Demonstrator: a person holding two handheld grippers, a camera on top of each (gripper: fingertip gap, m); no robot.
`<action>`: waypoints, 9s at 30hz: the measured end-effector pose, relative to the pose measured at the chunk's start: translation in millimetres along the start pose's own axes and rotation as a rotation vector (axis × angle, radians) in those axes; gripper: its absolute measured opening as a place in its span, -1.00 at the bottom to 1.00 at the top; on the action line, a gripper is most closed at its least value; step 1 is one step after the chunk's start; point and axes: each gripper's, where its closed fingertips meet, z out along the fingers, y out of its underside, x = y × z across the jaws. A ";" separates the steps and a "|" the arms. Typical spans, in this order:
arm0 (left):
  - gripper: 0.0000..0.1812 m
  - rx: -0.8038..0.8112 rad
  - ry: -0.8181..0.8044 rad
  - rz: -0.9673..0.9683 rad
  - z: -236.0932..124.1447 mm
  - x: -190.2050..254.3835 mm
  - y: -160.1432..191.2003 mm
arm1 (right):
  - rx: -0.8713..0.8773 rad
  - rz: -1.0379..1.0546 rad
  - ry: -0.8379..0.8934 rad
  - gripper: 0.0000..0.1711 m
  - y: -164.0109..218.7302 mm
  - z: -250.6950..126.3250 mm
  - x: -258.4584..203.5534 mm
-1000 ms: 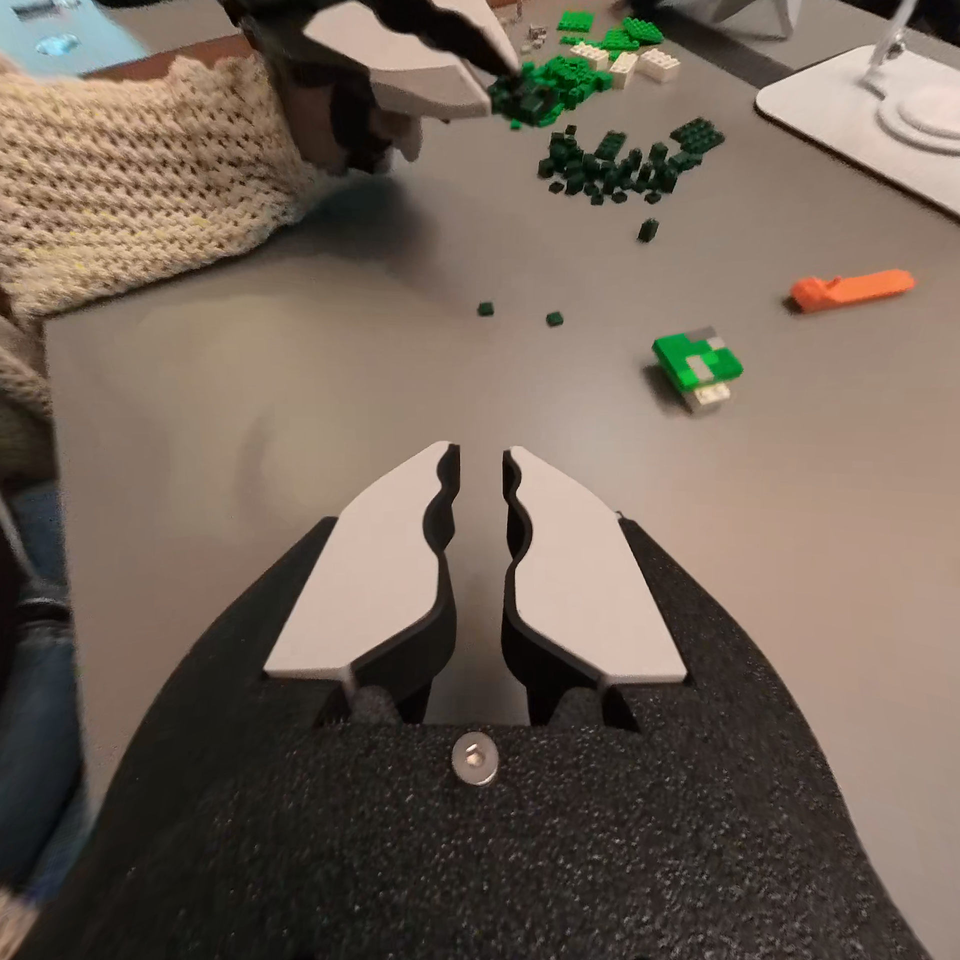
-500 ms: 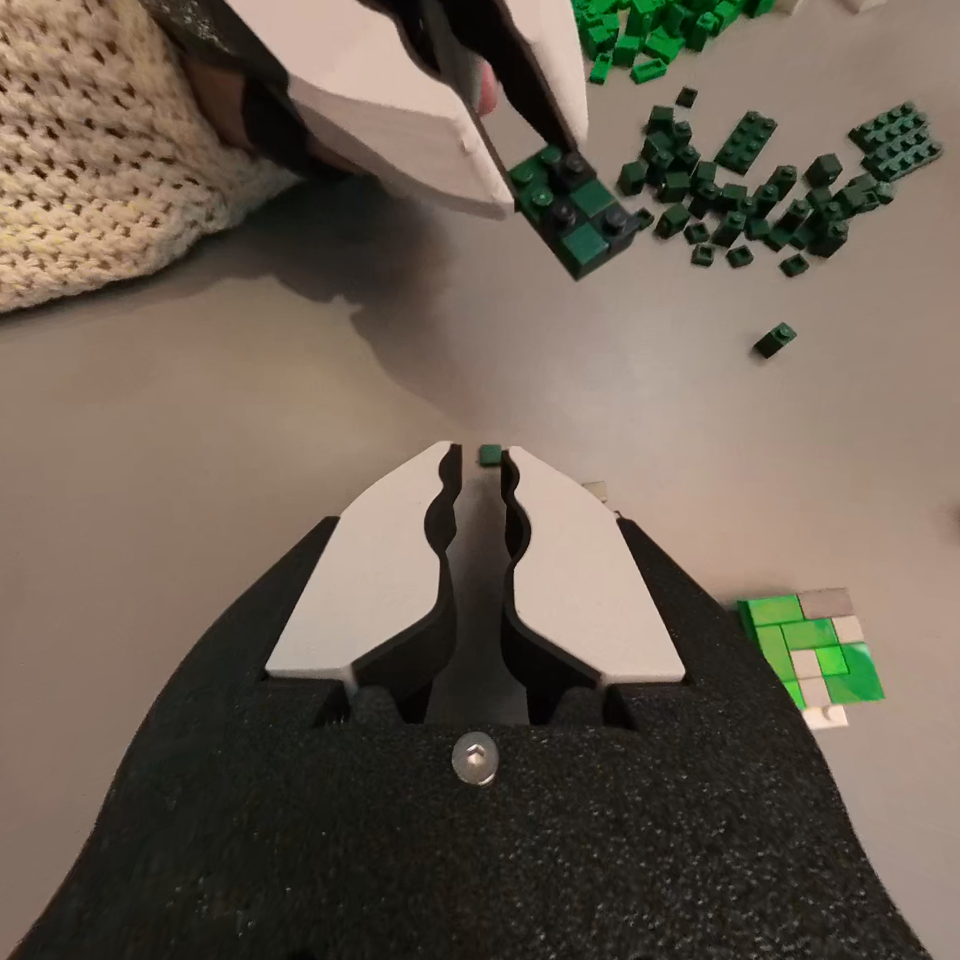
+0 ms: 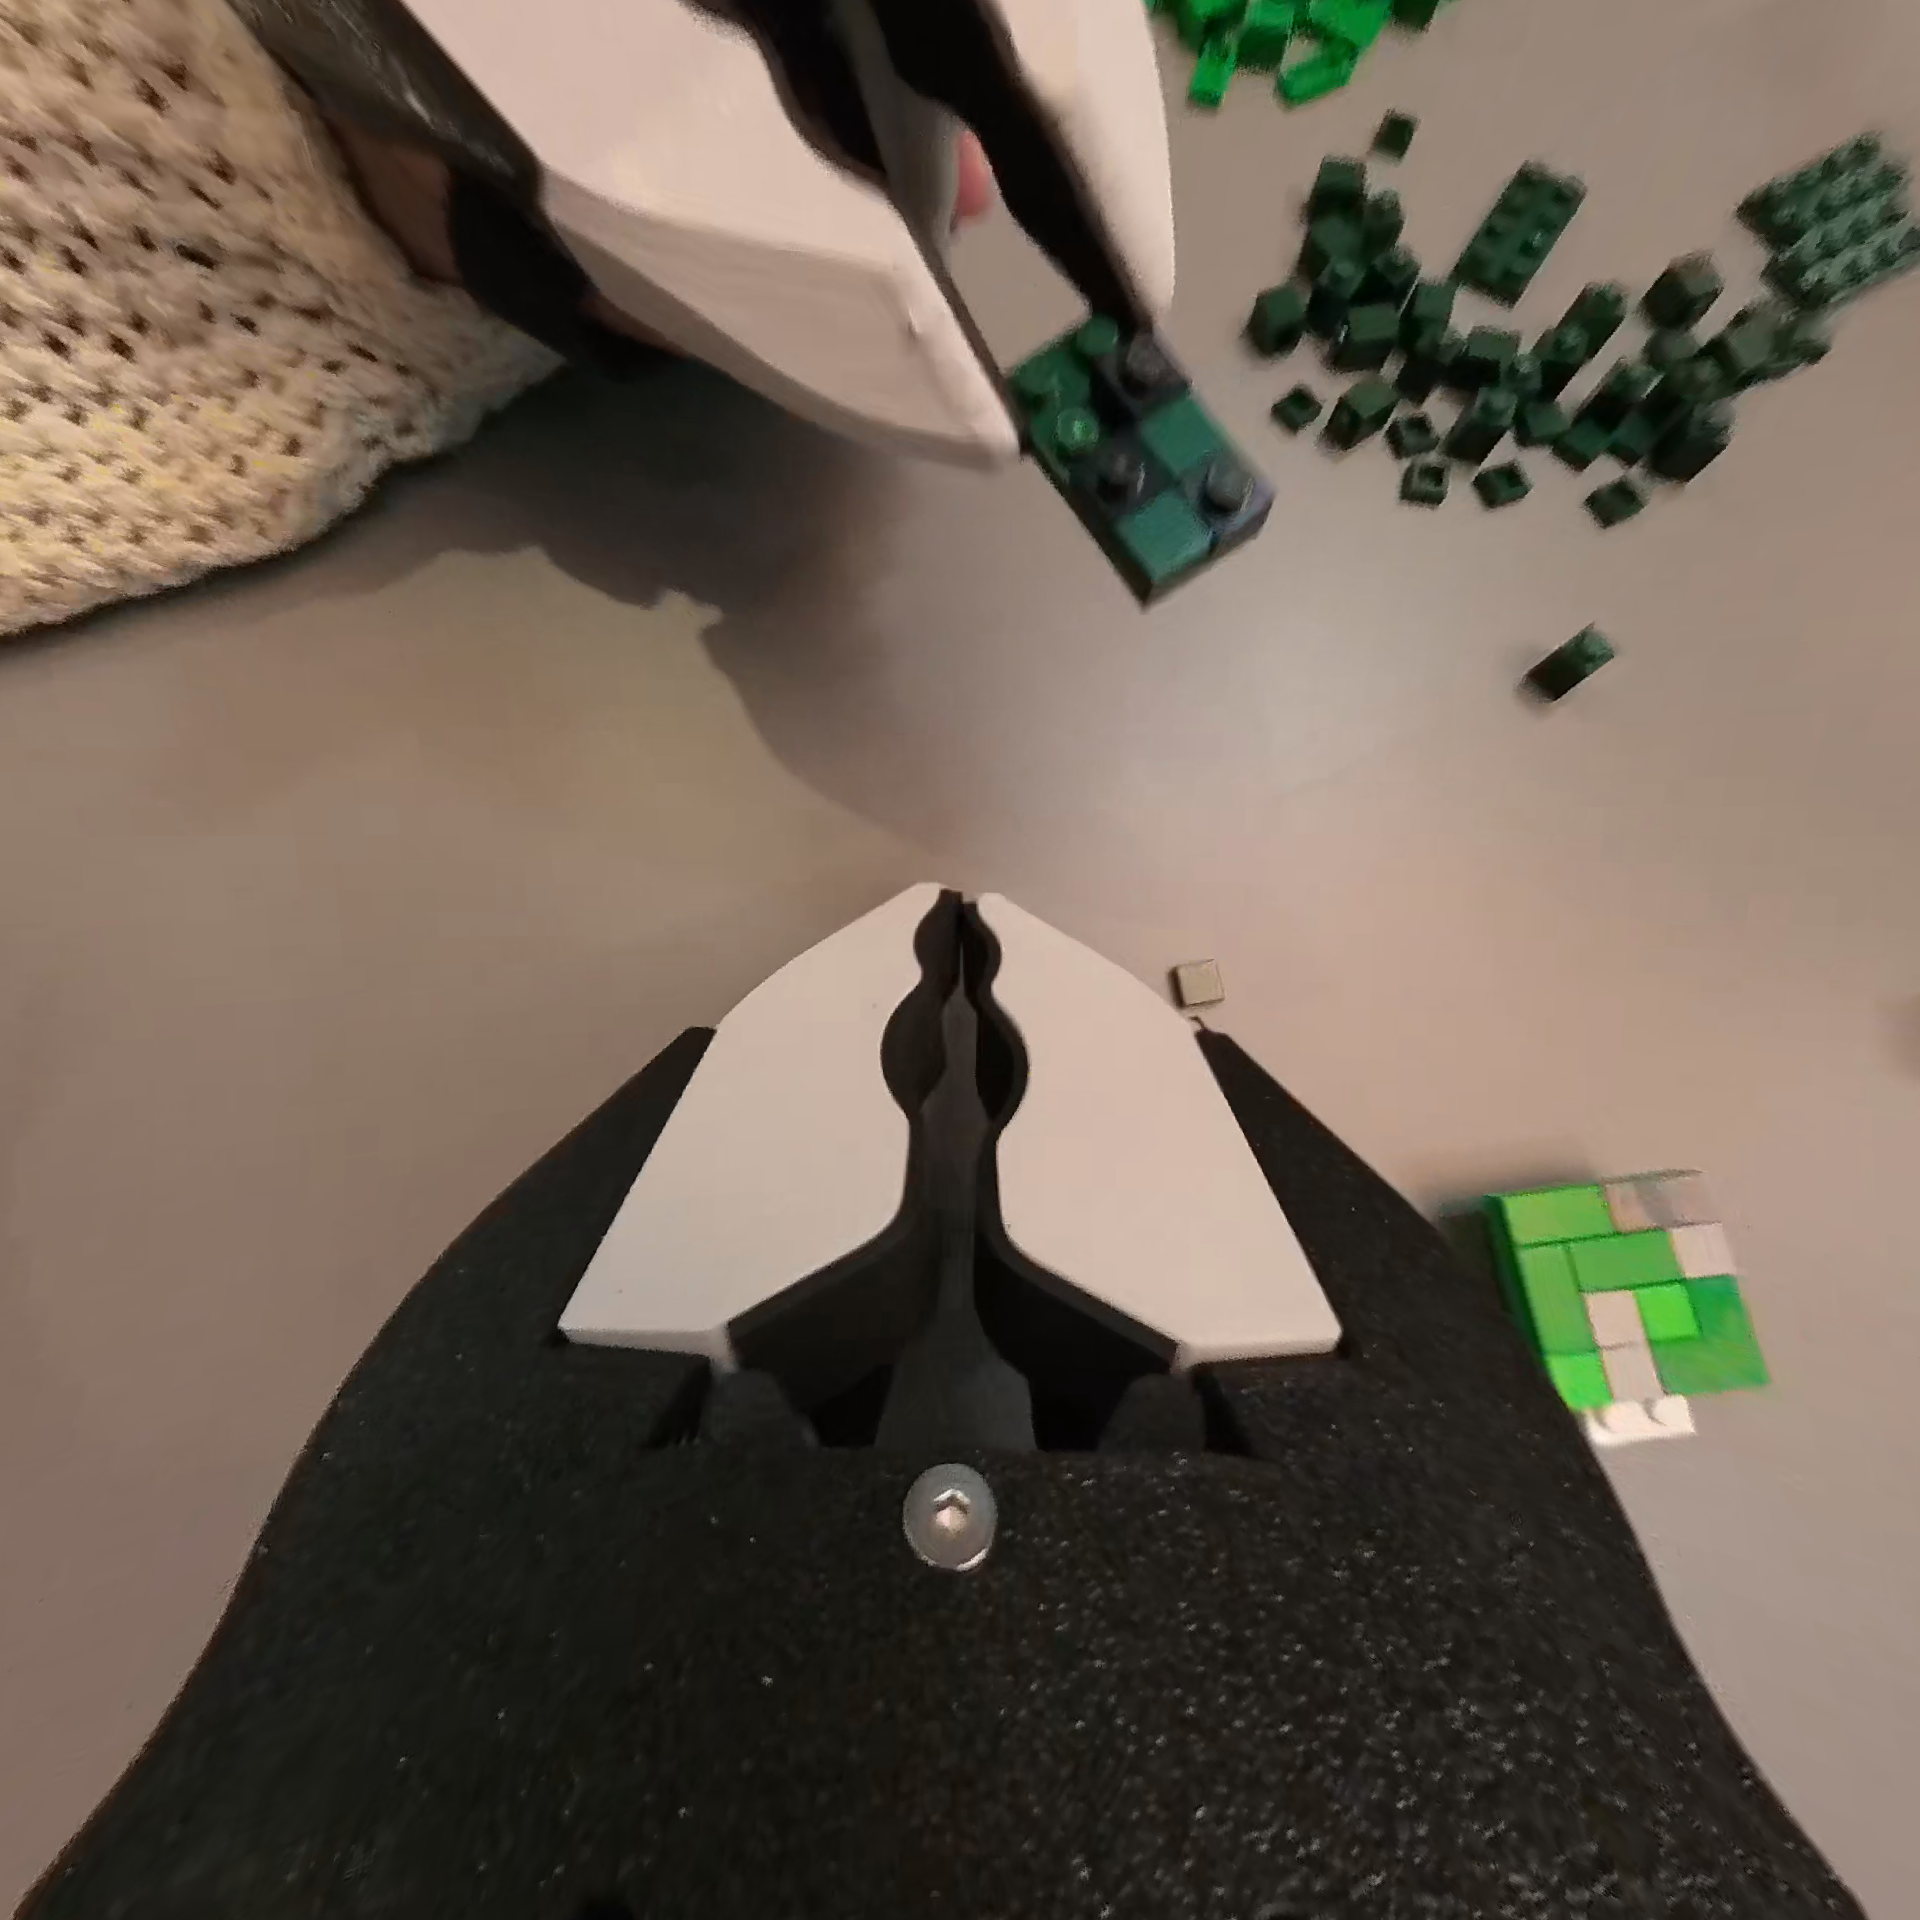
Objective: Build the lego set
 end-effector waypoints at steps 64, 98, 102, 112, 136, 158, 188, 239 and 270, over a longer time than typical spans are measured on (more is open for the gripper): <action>-0.83 0.073 0.231 -0.007 5.4 36.8 -12.5 | 0.069 -0.299 -0.030 -0.91 -55.6 -43.2 -14.0; -0.83 0.057 0.258 -0.011 6.6 41.0 -11.0 | 0.029 -0.424 0.029 -0.82 -52.6 -43.0 -15.2; -0.83 0.062 0.237 -0.016 6.7 38.2 -11.5 | 0.024 -0.437 0.058 -0.82 -52.1 -44.2 -12.8; -0.83 0.055 -0.112 0.038 -9.4 -18.1 -7.5 | 0.059 -0.244 0.077 -0.87 -25.9 -41.7 -6.8; -0.83 0.067 -0.427 0.014 -89.4 -93.2 8.0 | 0.002 -0.024 0.074 -0.77 -79.9 94.1 -72.0; -0.83 0.101 -0.466 0.035 -98.8 -97.5 8.4 | 0.119 -0.077 0.138 -0.91 -82.2 34.7 -46.9; -0.83 0.038 -0.135 0.089 47.1 11.9 -21.5 | 0.377 -0.217 0.162 -0.91 -44.1 -114.0 37.9; -0.83 -0.006 0.281 -0.040 87.2 64.4 -21.6 | 0.146 -0.329 -0.020 -0.91 8.7 -92.7 17.9; -0.83 0.049 0.234 -0.107 83.6 52.1 -28.1 | 0.267 -1.087 0.644 -0.73 -11.7 -103.5 21.8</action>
